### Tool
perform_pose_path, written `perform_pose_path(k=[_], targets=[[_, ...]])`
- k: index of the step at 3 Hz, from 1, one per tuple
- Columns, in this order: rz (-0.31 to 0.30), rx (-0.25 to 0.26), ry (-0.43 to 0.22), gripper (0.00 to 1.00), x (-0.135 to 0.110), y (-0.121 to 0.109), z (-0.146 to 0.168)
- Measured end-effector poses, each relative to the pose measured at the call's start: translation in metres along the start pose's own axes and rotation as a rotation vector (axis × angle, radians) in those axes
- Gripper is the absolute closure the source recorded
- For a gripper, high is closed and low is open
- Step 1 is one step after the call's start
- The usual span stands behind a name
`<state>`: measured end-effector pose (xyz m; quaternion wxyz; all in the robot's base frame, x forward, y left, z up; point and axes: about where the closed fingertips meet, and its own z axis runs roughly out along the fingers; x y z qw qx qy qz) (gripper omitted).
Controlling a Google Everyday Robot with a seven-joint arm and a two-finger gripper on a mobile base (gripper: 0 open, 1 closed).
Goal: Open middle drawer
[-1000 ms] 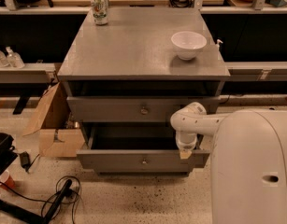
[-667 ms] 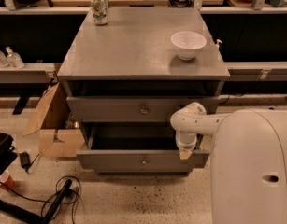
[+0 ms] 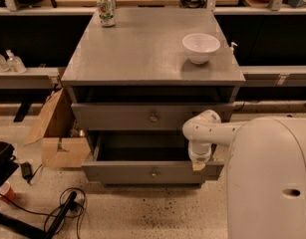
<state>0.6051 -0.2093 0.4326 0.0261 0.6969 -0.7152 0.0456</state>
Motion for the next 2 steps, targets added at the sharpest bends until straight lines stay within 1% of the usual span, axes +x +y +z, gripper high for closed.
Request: perform_pose_path(k=[2], targets=[[0.000,0.000,0.000,1.00,0.0000,0.0000,0.0000]])
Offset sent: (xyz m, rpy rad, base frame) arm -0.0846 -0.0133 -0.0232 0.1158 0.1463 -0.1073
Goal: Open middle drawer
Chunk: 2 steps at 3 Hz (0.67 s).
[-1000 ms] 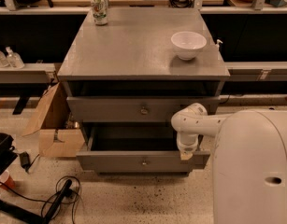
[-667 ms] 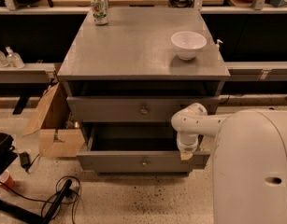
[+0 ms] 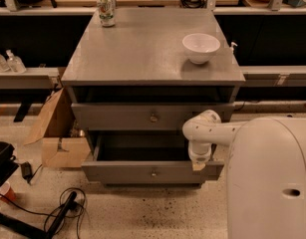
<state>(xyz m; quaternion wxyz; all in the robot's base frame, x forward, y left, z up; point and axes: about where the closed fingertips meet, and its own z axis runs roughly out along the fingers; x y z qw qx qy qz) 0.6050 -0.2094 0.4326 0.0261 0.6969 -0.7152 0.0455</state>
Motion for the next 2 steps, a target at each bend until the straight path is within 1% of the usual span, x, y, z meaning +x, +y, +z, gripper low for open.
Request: perform_pose_path(k=[1,2], targets=[[0.000,0.000,0.000,0.82,0.0000,0.0000,-0.0002],[0.000,0.000,0.000,0.59,0.0001,0.0000,-0.0005]])
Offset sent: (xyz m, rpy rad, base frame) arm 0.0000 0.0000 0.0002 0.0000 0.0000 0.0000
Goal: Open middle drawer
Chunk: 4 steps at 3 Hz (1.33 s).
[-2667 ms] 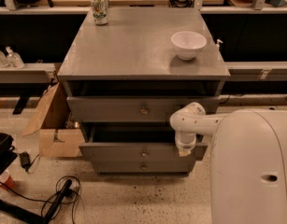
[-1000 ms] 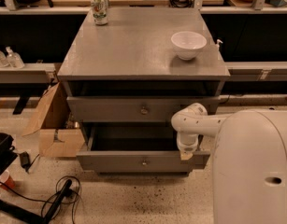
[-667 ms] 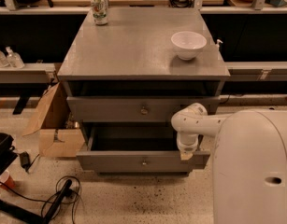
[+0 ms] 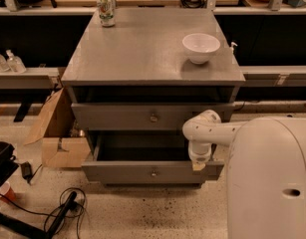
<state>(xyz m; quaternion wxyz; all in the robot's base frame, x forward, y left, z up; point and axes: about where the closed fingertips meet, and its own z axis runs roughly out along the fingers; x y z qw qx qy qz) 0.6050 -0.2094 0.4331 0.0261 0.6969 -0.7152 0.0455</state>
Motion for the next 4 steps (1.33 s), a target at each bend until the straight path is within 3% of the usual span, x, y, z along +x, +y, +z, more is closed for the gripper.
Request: perform_pose_path(k=[2,3,4], targets=[[0.000,0.000,0.000,0.13,0.0000,0.0000,0.0000],[0.000,0.000,0.000,0.00,0.0000,0.0001,0.0001],[0.000,0.000,0.000,0.00,0.0000,0.0001,0.0001]])
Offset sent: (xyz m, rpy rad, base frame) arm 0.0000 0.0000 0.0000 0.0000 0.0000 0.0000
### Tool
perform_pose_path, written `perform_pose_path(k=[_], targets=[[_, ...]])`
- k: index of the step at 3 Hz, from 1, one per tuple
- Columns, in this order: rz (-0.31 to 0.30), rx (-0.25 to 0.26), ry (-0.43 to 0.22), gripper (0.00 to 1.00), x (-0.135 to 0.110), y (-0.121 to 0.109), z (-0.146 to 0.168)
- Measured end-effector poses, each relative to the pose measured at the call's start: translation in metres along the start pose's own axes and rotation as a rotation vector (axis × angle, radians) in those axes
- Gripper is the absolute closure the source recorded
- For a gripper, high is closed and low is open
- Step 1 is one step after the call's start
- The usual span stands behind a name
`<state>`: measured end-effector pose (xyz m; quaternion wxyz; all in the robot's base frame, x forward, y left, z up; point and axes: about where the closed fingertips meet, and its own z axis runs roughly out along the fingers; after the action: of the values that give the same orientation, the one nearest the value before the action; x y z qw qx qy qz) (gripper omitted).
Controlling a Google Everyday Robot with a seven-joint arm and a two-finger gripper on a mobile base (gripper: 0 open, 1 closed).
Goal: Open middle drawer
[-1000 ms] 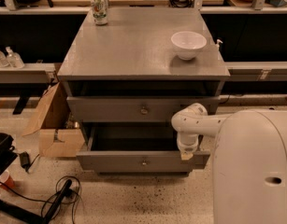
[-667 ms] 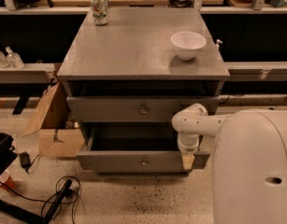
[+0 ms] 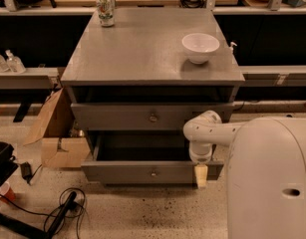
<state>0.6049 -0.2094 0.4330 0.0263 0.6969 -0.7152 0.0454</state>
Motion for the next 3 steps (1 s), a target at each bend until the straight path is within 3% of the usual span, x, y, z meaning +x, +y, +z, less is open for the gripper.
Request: perform_pose_path(k=[1,2,3], targets=[[0.005,-0.037,-0.041,0.00,-0.003,0.004,0.013],[0.020,-0.107,-0.086,0.14,-0.007,0.022,0.027],[0.073,-0.156,-0.093,0.37,-0.003,0.052,0.021]])
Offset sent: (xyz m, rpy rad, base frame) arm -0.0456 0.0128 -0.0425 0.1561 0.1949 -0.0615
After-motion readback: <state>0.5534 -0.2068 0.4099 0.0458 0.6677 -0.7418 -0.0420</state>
